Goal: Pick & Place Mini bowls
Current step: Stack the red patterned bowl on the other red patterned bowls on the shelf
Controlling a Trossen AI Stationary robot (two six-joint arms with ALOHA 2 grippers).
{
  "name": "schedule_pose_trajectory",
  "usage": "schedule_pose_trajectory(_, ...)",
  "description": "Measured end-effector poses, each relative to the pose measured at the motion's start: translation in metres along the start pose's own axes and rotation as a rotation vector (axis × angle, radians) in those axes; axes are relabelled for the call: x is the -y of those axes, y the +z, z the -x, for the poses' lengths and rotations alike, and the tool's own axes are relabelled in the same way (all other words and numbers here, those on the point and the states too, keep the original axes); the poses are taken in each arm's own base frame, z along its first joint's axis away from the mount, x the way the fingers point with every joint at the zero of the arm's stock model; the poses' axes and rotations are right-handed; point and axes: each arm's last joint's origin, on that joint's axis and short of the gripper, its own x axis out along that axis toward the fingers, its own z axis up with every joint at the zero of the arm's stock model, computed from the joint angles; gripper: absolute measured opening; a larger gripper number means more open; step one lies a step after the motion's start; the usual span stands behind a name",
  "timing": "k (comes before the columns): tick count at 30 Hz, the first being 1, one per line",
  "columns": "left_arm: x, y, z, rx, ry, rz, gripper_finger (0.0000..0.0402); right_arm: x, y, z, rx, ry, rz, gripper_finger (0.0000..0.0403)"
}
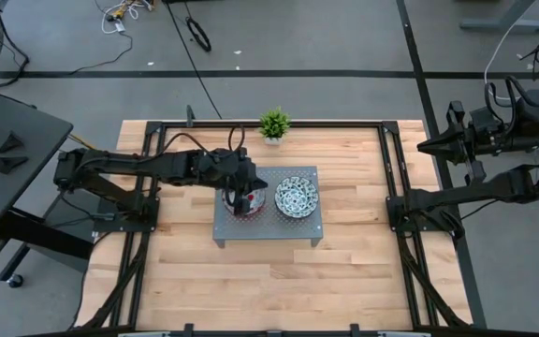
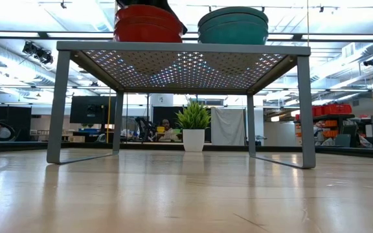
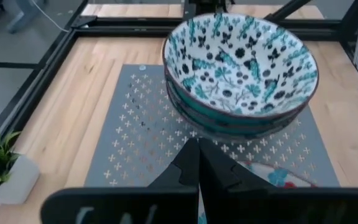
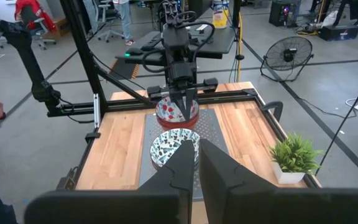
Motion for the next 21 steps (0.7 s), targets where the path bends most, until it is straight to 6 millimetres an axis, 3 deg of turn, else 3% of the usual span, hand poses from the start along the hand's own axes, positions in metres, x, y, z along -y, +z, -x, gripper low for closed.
schedule_pose_trajectory(9, 0.002, 0.004, 0.002, 0.041, 0.002, 0.012, 0.0, 0.0, 0.0, 0.0, 0.0, 0.0, 0.0, 0.0029)
schedule_pose_trajectory(21, 0.025, 0.006, 0.042, 0.044, 0.017, 0.077, 0.0, 0.0, 0.0, 0.0, 0.0, 0.0, 0.0, 0.0029)
